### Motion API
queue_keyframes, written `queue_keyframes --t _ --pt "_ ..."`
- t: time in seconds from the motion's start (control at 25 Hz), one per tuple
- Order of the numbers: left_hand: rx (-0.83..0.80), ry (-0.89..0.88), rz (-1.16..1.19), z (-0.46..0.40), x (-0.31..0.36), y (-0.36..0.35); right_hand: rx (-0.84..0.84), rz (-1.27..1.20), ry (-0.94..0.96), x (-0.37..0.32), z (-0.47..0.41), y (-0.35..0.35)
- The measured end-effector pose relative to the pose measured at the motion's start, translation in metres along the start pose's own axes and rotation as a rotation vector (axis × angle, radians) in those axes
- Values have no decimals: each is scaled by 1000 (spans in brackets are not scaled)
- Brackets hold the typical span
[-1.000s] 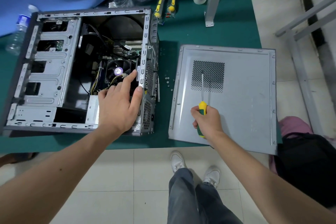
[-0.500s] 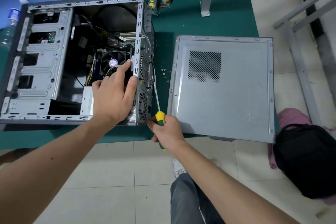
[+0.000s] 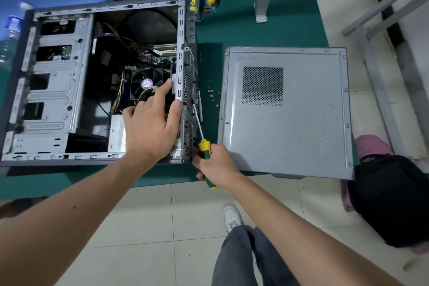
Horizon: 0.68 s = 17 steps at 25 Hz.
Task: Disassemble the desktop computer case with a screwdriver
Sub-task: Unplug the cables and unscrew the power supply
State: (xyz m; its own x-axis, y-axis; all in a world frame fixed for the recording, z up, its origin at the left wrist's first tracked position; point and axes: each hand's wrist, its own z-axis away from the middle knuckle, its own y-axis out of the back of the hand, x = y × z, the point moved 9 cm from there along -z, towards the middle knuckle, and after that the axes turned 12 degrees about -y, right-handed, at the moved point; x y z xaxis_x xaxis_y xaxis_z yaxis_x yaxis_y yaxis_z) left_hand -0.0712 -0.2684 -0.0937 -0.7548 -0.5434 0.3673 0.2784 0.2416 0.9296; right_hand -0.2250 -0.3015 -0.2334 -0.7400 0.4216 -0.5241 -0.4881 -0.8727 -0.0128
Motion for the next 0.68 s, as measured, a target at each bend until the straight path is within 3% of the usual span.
queue_keyframes --t 0.36,0.68 --pt "3 -2 22 0 -1 0 -68 27 104 -7 -2 -3" --pt "1 -4 14 0 -1 0 36 -10 125 7 1 16"
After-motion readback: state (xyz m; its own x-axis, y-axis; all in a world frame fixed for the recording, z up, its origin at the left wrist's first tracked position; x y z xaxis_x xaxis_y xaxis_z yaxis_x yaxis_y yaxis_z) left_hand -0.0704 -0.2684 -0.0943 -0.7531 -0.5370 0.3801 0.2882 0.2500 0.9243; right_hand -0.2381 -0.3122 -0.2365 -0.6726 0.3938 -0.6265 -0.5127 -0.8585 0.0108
